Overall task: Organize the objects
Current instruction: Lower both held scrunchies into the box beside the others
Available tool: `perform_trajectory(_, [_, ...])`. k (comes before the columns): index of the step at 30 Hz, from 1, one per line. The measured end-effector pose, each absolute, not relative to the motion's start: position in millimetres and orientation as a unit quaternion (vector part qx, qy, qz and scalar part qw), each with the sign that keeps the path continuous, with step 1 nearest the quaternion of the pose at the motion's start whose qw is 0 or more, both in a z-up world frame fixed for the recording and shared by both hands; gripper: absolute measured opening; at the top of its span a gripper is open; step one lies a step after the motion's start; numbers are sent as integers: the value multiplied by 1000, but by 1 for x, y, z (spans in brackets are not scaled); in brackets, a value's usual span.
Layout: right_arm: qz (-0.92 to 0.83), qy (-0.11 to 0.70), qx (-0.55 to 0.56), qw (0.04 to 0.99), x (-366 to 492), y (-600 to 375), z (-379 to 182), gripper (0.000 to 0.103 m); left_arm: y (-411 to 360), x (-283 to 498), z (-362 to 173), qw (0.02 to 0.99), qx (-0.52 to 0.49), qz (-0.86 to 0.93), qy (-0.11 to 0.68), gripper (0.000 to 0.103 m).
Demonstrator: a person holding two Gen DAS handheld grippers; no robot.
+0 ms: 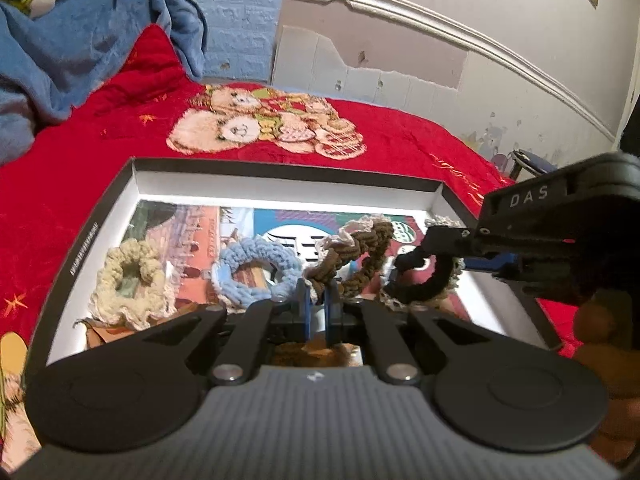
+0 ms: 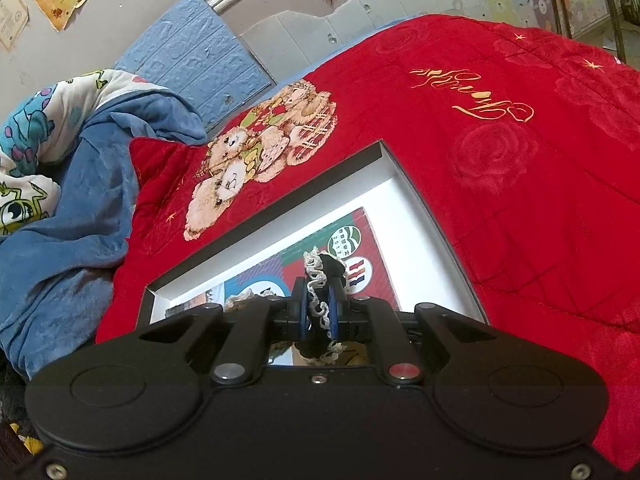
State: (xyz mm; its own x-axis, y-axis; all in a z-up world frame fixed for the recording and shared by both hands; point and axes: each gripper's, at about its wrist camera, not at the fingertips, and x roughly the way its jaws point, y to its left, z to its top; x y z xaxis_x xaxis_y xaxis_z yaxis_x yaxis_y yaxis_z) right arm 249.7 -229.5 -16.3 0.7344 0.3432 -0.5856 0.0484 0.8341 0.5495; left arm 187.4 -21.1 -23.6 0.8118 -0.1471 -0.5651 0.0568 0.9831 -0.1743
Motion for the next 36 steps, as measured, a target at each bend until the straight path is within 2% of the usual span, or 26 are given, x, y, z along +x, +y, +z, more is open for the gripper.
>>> perform_trajectory(14, [85, 351, 281, 889, 249, -234, -14, 11, -11, 195, -22, 929, -129, -78, 339, 8])
perform_trajectory(22, [88, 352, 281, 889, 249, -234, -15, 11, -9, 196, -23, 930, -121, -67, 341, 10])
perform_trajectory(27, [89, 356, 278, 888, 250, -232, -16, 11, -11, 195, -23, 932, -115, -66, 338, 16])
perform_trajectory(31, [89, 359, 277, 887, 251, -232, -16, 11, -12, 194, -22, 933, -111, -66, 335, 32])
perform_trajectory(36, [83, 364, 272, 887, 251, -232, -17, 11, -12, 194, -20, 934, -112, -67, 333, 36])
